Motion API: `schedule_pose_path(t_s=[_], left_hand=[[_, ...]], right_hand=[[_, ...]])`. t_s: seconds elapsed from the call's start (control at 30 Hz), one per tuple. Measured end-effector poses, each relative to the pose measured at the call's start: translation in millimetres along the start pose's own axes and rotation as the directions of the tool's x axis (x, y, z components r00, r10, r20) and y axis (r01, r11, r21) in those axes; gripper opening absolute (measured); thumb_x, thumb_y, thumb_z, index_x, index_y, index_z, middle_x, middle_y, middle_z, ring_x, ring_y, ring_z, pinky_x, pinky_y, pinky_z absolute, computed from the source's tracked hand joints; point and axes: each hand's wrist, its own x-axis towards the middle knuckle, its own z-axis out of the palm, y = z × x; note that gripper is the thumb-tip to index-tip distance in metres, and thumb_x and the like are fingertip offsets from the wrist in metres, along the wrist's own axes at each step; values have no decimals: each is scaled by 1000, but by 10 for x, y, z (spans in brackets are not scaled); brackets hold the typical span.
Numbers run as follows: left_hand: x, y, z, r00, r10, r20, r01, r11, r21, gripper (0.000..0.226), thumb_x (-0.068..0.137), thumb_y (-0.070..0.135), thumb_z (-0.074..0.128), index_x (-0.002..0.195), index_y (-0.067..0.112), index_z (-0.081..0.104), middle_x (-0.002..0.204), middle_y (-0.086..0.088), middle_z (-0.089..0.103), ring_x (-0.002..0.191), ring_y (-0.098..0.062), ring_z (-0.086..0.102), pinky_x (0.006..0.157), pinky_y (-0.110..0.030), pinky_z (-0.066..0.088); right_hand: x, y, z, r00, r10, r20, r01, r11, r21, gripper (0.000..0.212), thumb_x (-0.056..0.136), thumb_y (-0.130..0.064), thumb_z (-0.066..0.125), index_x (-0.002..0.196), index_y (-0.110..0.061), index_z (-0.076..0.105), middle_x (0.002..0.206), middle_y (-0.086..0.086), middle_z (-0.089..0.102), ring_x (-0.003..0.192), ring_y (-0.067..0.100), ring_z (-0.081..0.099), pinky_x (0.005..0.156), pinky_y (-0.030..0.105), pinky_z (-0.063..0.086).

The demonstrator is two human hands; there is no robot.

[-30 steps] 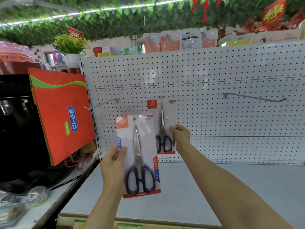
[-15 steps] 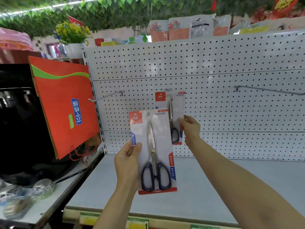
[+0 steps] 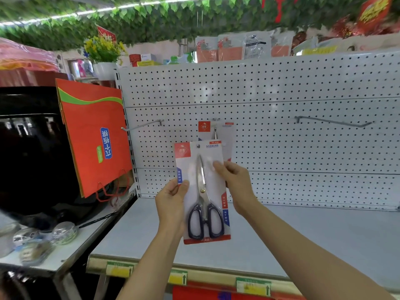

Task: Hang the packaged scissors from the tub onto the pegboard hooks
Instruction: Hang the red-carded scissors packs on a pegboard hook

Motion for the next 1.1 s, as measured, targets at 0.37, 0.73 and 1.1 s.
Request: schedule_pose_path(t_s=[0.37, 0.73, 1.1], left_hand=[[-176, 72, 132, 999, -15, 36, 17, 999, -42, 12, 91, 4, 64, 97, 7, 74, 91, -7, 76, 79, -15, 68, 78, -30, 56], [54, 227, 194, 996, 38, 80, -35, 999, -33, 10, 91, 3, 63, 96, 4, 72, 84, -1, 73, 74, -7, 65, 67, -15, 50], [280, 92, 364, 993, -26, 116, 27, 1000, -14, 9, 89, 6, 66, 92, 9, 75, 88, -6, 73, 84, -21, 64, 93, -44, 51]], right_hand=[[-156, -259, -129, 999, 28, -26, -27, 999, 38, 14, 84, -12, 72, 84, 2, 70, 85, 17, 70, 75, 24, 65, 78, 44, 57], [-20, -404, -33, 999, -31, -38, 33, 998, 61, 6, 84, -13, 72, 82, -8, 73, 80, 9, 73, 68, 18, 67, 70, 36, 60], [162, -325, -112, 989, -46, -140, 50, 998, 28, 17, 84, -16, 73, 83, 1, 70, 74, 9, 68, 60, 14, 63, 58, 27, 56]])
